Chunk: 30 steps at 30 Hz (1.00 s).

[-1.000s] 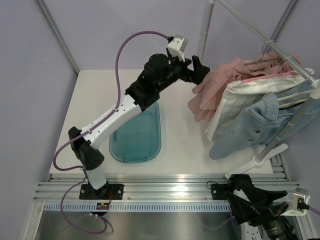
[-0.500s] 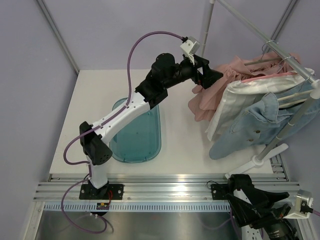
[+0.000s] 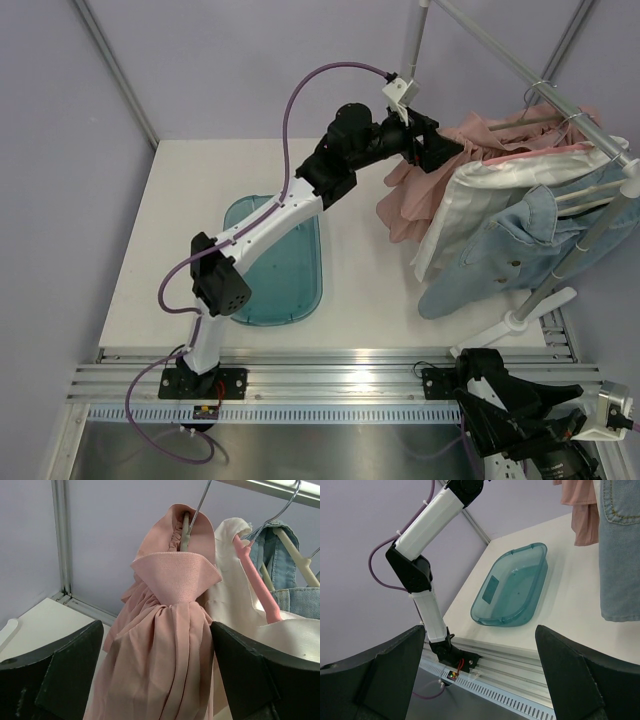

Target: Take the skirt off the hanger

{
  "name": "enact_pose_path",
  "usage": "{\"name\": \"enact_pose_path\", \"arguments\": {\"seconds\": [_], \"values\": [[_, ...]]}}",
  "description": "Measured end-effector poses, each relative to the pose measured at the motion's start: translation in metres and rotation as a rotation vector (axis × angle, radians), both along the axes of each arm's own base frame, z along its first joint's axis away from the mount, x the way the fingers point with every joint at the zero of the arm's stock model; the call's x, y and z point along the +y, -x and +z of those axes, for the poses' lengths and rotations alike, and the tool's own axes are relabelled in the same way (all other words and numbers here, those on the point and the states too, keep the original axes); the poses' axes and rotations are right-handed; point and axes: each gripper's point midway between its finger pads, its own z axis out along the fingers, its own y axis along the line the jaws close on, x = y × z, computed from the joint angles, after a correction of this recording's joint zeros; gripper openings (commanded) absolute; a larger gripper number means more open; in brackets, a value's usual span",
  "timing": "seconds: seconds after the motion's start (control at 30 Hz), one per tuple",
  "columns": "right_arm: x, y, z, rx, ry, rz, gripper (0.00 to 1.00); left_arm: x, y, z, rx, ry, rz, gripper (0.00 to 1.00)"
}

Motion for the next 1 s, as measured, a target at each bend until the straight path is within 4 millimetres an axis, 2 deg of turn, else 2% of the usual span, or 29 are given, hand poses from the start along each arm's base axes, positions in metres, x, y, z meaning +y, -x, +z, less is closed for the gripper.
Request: {"name": "enact_pose_path", "arguments": {"seconds": [0.33, 0.6, 0.63, 0.73, 0.83, 0.87, 1.0], "values": [[0.001, 0.001, 0.002, -0.001, 0.001, 0.006, 0.99, -0.013, 0.0, -0.012, 0.028, 0.001, -0.018, 0.84], [0.001, 0.001, 0.002, -0.001, 0.001, 0.006, 1.0, -0.017, 0.002, -0.013, 0.04, 0.005, -0.026, 0.47], [0.001, 0.001, 0.002, -0.001, 0.001, 0.006, 1.0, -0.017, 0.003, -0.012, 0.041, 0.009, -0.028, 0.38], [0.001, 0.002, 0.003, -0.008, 0.001, 0.006, 0.99, -0.017, 0.005, -0.006, 0.05, 0.027, -0.034, 0.22], [0.001, 0.006, 0.005, -0.021, 0.001, 0.006, 1.0, -0.017, 0.006, -0.001, 0.052, 0.046, -0.039, 0.12], [0.001, 0.006, 0.006, -0.024, 0.001, 0.007, 0.99, -0.018, 0.007, 0.001, 0.054, 0.053, -0.041, 0.0], [0.001, 0.007, 0.006, -0.027, 0.001, 0.007, 0.99, -0.017, 0.008, 0.005, 0.058, 0.066, -0.042, 0.0]]}}
